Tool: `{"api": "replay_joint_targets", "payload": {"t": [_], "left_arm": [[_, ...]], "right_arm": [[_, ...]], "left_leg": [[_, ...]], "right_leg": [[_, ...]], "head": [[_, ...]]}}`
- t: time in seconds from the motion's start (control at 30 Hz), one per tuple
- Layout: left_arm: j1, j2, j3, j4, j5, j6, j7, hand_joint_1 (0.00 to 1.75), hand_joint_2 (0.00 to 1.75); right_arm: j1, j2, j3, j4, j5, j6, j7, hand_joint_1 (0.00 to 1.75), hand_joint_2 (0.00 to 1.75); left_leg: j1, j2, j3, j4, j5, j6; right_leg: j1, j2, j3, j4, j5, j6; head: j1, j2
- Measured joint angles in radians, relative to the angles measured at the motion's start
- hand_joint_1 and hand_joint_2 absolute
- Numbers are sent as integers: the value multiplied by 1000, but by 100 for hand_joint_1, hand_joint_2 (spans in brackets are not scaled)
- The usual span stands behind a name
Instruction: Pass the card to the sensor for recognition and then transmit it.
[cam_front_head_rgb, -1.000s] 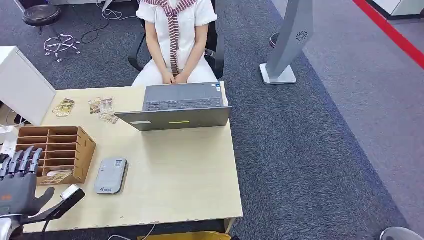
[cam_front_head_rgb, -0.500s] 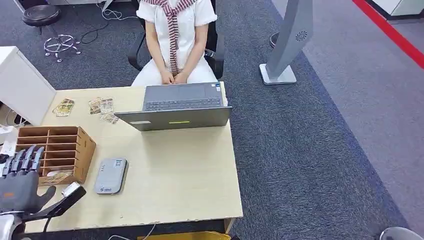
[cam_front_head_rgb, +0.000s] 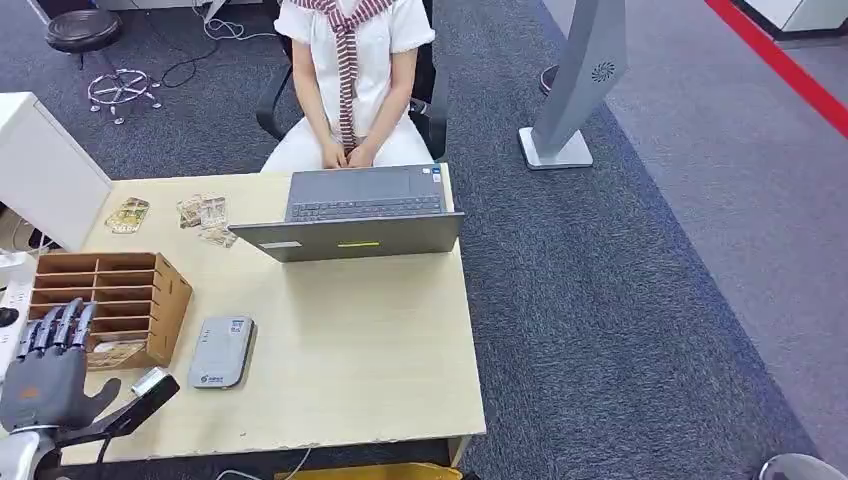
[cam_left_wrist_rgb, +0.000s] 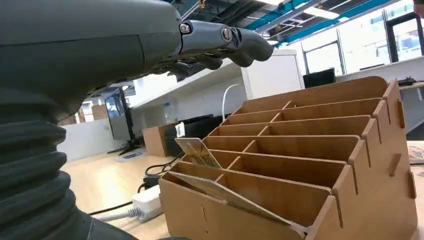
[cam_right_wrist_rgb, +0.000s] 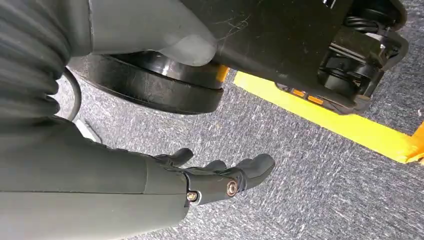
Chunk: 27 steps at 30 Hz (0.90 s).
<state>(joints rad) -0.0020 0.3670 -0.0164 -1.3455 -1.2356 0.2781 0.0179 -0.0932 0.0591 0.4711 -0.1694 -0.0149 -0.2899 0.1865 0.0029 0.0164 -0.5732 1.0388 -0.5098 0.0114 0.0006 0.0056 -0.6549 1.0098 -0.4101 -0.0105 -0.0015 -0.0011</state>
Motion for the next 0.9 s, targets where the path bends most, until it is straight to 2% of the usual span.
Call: {"api": "replay_joint_targets", "payload": {"t": [0.9], "left_arm": [[0,-15,0,16,-2,-15,0,0,175]], "right_arm": [[0,0,0,0,0,1,0,0,175]], "left_leg": [[0,0,0,0,0,0]], "right_leg": [[0,0,0,0,0,0]], "head": [[0,0]]}}
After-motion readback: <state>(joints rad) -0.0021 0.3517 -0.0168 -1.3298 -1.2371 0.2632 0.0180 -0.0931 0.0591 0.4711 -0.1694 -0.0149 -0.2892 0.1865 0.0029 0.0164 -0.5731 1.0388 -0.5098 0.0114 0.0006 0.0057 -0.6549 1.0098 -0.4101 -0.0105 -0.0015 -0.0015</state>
